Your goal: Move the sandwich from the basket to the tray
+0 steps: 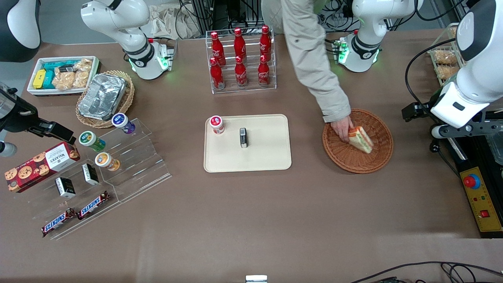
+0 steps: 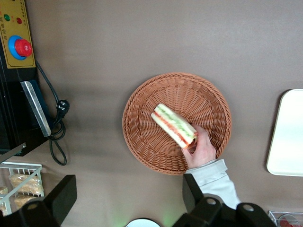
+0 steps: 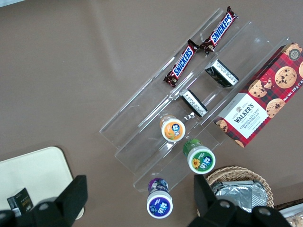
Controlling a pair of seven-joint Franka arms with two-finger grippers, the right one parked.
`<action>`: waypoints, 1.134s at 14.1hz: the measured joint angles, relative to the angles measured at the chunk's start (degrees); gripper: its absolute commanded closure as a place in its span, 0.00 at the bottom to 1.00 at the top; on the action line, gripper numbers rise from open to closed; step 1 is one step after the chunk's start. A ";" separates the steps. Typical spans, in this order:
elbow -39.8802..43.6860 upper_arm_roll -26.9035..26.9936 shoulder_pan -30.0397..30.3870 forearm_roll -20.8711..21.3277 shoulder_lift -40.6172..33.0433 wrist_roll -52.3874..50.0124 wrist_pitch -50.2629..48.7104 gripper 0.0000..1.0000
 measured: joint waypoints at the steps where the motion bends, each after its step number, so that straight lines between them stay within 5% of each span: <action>1: 0.00 0.04 0.01 -0.03 0.00 -0.06 0.00 0.01; 10: -1.83 0.22 0.81 -0.06 0.20 -0.27 0.60 0.00; 16: -18.53 0.23 2.20 -5.42 -4.64 -0.49 15.79 0.01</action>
